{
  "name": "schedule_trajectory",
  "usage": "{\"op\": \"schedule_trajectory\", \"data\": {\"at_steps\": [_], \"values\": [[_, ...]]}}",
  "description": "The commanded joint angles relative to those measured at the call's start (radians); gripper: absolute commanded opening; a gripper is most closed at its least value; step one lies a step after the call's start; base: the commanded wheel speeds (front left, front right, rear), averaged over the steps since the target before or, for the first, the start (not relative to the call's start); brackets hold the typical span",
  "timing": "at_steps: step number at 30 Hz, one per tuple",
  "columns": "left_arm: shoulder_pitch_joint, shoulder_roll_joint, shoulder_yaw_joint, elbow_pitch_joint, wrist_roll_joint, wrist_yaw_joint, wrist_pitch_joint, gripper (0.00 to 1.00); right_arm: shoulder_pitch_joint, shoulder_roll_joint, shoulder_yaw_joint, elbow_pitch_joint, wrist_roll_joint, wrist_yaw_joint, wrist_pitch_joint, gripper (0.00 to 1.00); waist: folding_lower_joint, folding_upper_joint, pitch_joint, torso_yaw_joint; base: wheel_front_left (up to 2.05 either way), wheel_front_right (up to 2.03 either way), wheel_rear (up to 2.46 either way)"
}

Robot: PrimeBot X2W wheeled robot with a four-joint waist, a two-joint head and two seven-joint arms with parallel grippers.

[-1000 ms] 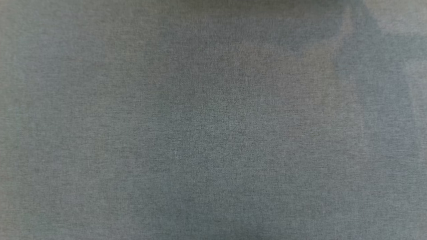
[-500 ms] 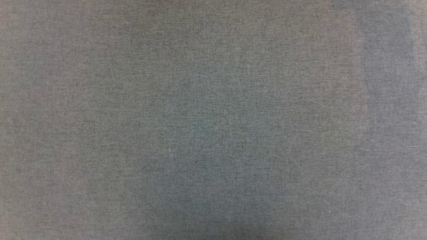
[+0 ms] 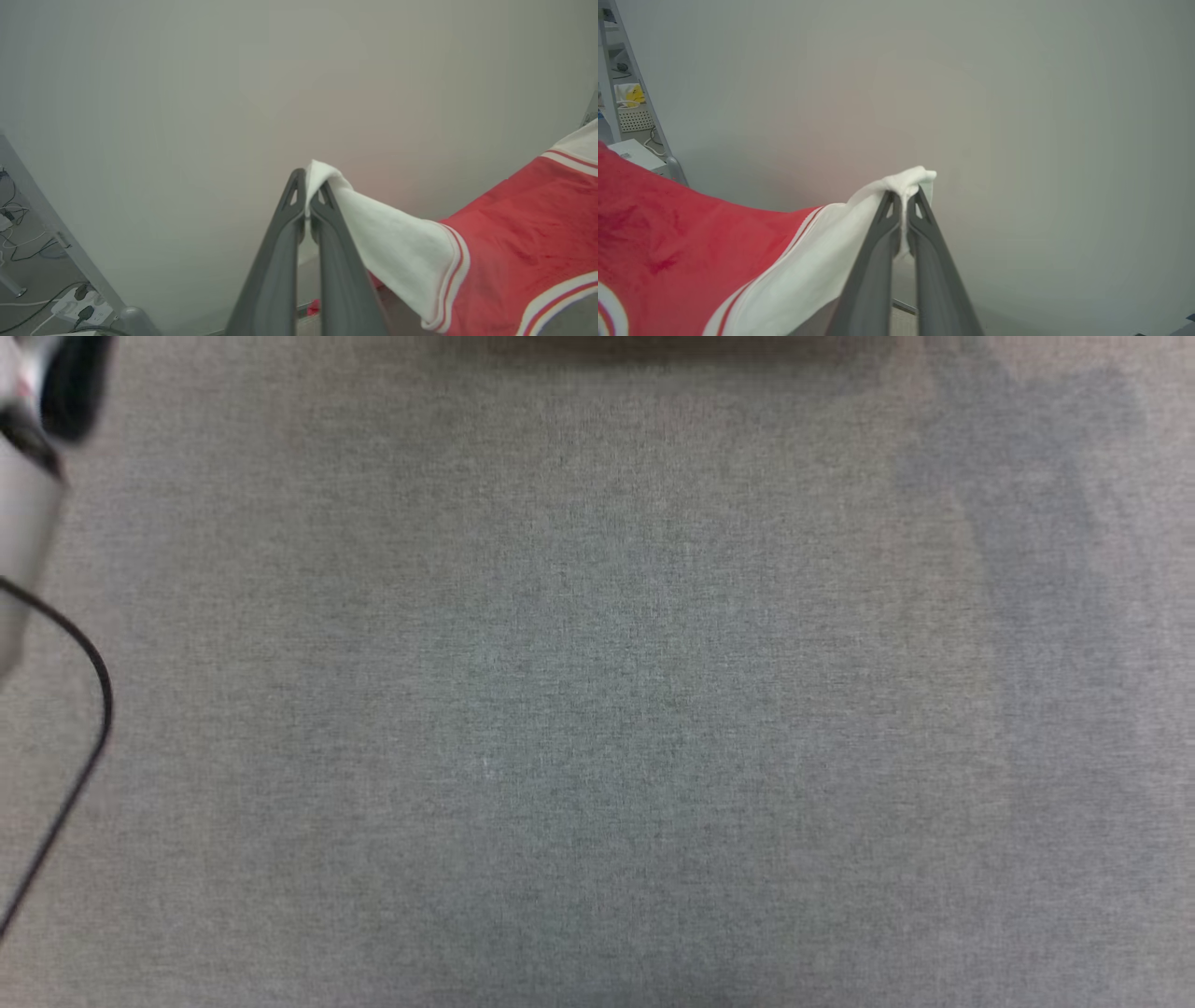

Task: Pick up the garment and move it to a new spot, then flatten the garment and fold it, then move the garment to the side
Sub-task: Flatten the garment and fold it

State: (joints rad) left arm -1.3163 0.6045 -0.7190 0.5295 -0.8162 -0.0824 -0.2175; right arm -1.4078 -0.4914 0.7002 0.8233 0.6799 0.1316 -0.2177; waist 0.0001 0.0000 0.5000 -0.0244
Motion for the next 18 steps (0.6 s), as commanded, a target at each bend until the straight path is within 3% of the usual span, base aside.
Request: {"op": "schedule_trajectory", "data": {"at_steps": [1, 8, 18], "values": [[0.067, 0.011, 0.0, -0.013, -0.021, 0.011, -0.013, 0.0, 0.055, -0.019, 0.008, -0.014, 0.017, -0.001, -0.015, 0.0, -0.0001, 0.0, -0.059, 0.007, 0.0, 0.0, 0.0], [0.371, 0.055, 0.019, -0.117, -0.085, 0.055, -0.036, 0.0, 0.333, -0.092, 0.022, -0.103, 0.06, -0.001, -0.038, 0.0, -0.0001, 0.0, -0.174, 0.022, 0.0, 0.0, 0.0], [0.768, 0.136, 0.035, -0.302, -0.172, 0.148, -0.042, 0.0, 0.755, -0.154, -0.103, -0.278, 0.061, -0.001, -0.043, 0.0, -0.0001, 0.0, -0.3, 0.027, 0.0, 0.0, 0.0]]}}
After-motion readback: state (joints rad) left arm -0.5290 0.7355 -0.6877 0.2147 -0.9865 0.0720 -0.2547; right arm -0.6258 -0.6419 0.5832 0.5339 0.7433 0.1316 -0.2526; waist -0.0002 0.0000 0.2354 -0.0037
